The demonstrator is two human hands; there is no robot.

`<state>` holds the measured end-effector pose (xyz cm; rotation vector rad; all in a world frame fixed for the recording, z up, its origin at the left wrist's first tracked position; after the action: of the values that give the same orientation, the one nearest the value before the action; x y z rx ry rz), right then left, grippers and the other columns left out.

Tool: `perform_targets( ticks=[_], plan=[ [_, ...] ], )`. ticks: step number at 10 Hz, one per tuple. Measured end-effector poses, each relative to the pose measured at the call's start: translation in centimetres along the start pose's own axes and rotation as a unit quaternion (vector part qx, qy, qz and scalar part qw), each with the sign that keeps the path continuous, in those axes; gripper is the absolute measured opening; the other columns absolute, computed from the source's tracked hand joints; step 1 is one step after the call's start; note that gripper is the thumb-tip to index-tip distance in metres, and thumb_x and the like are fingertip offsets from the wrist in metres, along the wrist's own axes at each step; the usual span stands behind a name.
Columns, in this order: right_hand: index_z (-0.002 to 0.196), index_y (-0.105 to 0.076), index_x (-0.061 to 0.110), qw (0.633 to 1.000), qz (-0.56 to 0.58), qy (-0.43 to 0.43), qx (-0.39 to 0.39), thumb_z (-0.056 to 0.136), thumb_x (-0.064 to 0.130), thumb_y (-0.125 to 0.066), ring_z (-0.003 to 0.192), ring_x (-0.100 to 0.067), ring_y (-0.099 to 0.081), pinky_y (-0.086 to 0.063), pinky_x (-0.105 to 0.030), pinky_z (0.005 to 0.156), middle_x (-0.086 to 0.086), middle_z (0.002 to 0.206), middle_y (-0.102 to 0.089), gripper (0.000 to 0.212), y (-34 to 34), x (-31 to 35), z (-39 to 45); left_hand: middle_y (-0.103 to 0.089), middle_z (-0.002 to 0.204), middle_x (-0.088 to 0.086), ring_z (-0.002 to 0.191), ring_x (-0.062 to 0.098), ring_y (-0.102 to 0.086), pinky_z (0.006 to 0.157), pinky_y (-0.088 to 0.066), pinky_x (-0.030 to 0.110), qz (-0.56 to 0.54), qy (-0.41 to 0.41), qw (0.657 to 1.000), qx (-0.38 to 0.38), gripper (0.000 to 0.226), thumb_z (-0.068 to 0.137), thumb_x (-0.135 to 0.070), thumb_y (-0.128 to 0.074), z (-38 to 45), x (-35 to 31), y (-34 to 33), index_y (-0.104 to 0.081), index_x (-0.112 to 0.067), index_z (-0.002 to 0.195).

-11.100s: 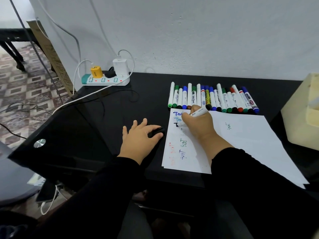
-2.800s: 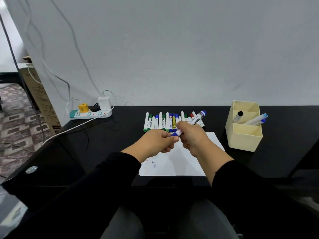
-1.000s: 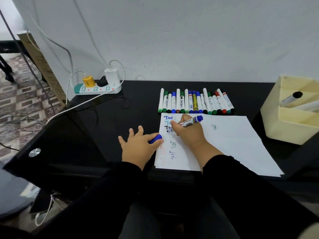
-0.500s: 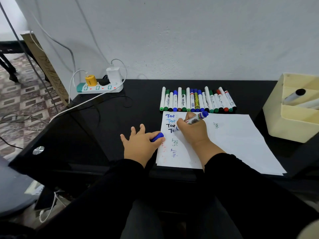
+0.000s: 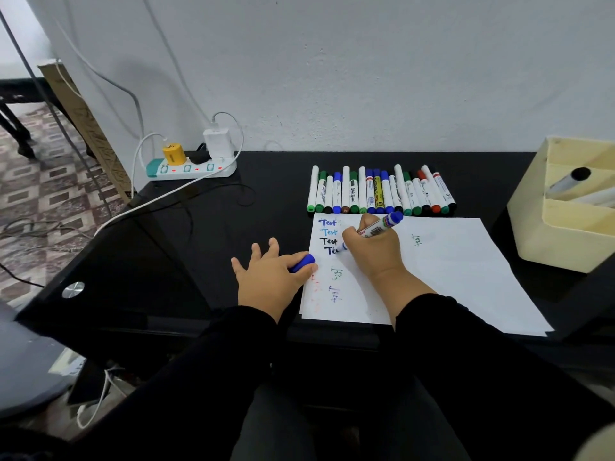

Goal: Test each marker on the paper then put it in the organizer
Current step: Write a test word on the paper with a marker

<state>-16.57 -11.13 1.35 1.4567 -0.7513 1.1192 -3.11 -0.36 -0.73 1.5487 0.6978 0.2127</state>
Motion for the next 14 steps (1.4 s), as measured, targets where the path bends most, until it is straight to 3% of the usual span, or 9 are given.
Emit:
perform_targets(
  ticks=[7,8,9,10,12,13,14],
  plan=[
    [0.060,-0.024,0.016,0.999,0.040,-0.007,0.000,0.083,0.001,-0.049,0.051,-0.012,-0.026,-0.024,-0.023,0.051,0.002,0.053,-0.028,0.038,0.3,-0.1,0.0,-0.011,0.158,-0.001,0.145,0.028,0.000,0.111,0.008,0.057,-0.004,0.000,1.000,0.007,0.047,0.089,-0.066,-0.034,0.0,-0.1,0.0,-0.041,-0.051,0.133],
    [0.059,-0.026,0.016,0.996,0.081,-0.041,-0.021,0.082,0.001,-0.049,0.051,-0.011,-0.029,-0.026,-0.020,0.050,0.002,0.053,-0.031,0.036,0.7,-0.3,0.3,-0.012,0.158,-0.001,0.145,0.028,-0.001,0.111,0.007,0.057,-0.006,-0.003,1.000,0.002,0.046,0.089,-0.066,-0.034,0.0,-0.1,0.1,-0.041,-0.052,0.132],
    [0.060,-0.035,0.017,0.976,0.169,-0.130,-0.036,0.082,0.005,-0.052,0.053,-0.014,-0.036,-0.030,-0.023,0.050,-0.001,0.057,-0.041,0.031,1.1,-0.9,1.1,-0.012,0.158,-0.001,0.145,0.028,-0.001,0.111,0.008,0.057,-0.015,-0.005,1.000,0.000,0.046,0.089,-0.065,-0.035,-0.1,-0.1,0.0,-0.042,-0.051,0.132],
    [0.068,-0.046,0.013,0.950,0.222,-0.221,0.010,0.085,0.008,-0.055,0.047,-0.014,-0.033,-0.024,-0.021,0.042,-0.005,0.055,-0.040,0.020,1.6,-0.8,1.8,-0.012,0.158,-0.001,0.145,0.028,-0.001,0.111,0.008,0.057,-0.014,0.001,1.000,0.008,0.046,0.089,-0.066,-0.035,-0.1,-0.1,0.2,-0.042,-0.052,0.132],
    [0.067,-0.050,0.013,0.919,0.307,-0.237,0.070,0.089,0.011,-0.056,0.034,-0.009,-0.031,-0.020,-0.021,0.042,-0.001,0.039,-0.040,0.023,2.1,-0.4,1.9,-0.021,0.156,-0.002,0.145,0.024,-0.005,0.111,0.010,0.055,-0.129,0.022,0.991,-0.015,0.043,0.089,-0.059,-0.043,-0.5,0.0,1.0,-0.047,-0.048,0.130],
    [0.070,-0.052,0.013,0.915,0.337,-0.203,0.089,0.091,0.015,-0.058,0.035,-0.009,-0.031,-0.021,-0.019,0.040,0.000,0.038,-0.042,0.022,2.8,0.9,1.8,-0.045,0.142,-0.009,0.135,0.016,-0.034,0.116,-0.011,0.047,-0.197,-0.001,0.977,-0.077,0.041,0.089,-0.051,-0.050,-0.8,-0.6,2.5,-0.053,-0.040,0.128],
    [0.063,-0.051,0.014,0.931,0.313,-0.161,0.094,0.089,0.020,-0.062,0.041,-0.011,-0.031,-0.024,-0.020,0.041,-0.001,0.040,-0.043,0.029,3.6,3.0,1.2,-0.060,0.120,-0.012,0.098,0.000,-0.051,0.081,-0.038,0.010,-0.307,-0.063,0.947,-0.071,0.041,0.088,-0.042,-0.059,-1.6,-2.5,4.4,-0.058,-0.030,0.127]
  ],
)
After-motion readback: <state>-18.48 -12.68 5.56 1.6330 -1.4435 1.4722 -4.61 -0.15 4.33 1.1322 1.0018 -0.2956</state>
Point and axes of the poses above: each hand's wrist, its own z-axis towards the middle knuckle, its own y-axis out of the back of the hand, x = y × z, the point moved 4 cm from there along z, towards the middle knuckle
